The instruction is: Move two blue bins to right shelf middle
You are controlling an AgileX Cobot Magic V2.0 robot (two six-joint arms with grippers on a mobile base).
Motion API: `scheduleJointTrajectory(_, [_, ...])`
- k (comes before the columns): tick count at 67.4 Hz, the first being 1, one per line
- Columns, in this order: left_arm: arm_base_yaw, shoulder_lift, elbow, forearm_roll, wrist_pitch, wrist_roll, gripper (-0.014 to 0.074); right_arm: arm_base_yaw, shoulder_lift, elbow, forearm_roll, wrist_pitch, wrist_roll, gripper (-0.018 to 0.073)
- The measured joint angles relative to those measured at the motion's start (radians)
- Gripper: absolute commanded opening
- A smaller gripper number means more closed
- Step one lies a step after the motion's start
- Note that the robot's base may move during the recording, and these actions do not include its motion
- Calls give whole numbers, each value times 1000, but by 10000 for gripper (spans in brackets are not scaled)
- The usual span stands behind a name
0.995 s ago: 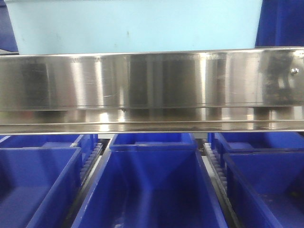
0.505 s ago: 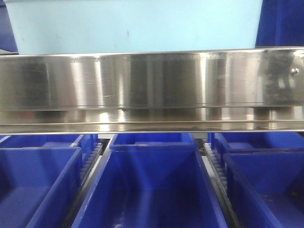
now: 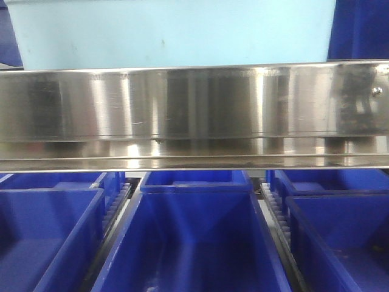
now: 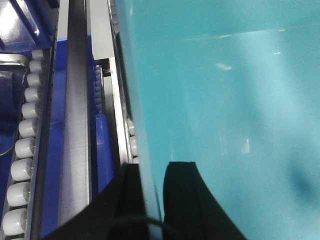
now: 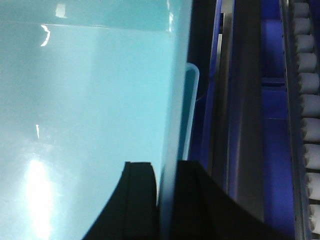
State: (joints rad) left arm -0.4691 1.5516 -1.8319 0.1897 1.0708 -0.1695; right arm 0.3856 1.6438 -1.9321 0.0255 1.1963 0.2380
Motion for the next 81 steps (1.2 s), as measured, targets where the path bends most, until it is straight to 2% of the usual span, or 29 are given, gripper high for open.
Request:
scheduleJointTrajectory(31, [-3,69,0,-37,74,0,-111,2,9,8,-33,38,2,-151])
scheduleJointTrajectory(36, [-3,69,0,-35,76,0,-88,2,9,8,-33,38,2,-127])
scheduleJointTrajectory(41, [-3,69,0,-35,76,0,8,2,9,8,-33,38,2,-41])
scheduleJointTrajectory(46, [-3,69,0,-30,78,2,155,2,9,8,-33,38,2,114])
scheduleJointTrajectory(51, [-3,69,0,-3,86,9,385,2,9,8,-52,36,-1,302])
scheduleJointTrajectory(58, [-3,69,0,15,100,12,631,-2,9,8,-73,36,-1,516])
scheduleJointTrajectory(62, [-3,69,0,18,110,12,589,-2,9,8,-80,36,-1,578])
scheduleJointTrajectory(73, [-3,66,-9,19,133,12,466,-2,9,8,-79,36,-1,558])
scheduleJointTrajectory(81, [-3,52,-9,22,146,12,409,-2,5,8,-67,36,-3,558])
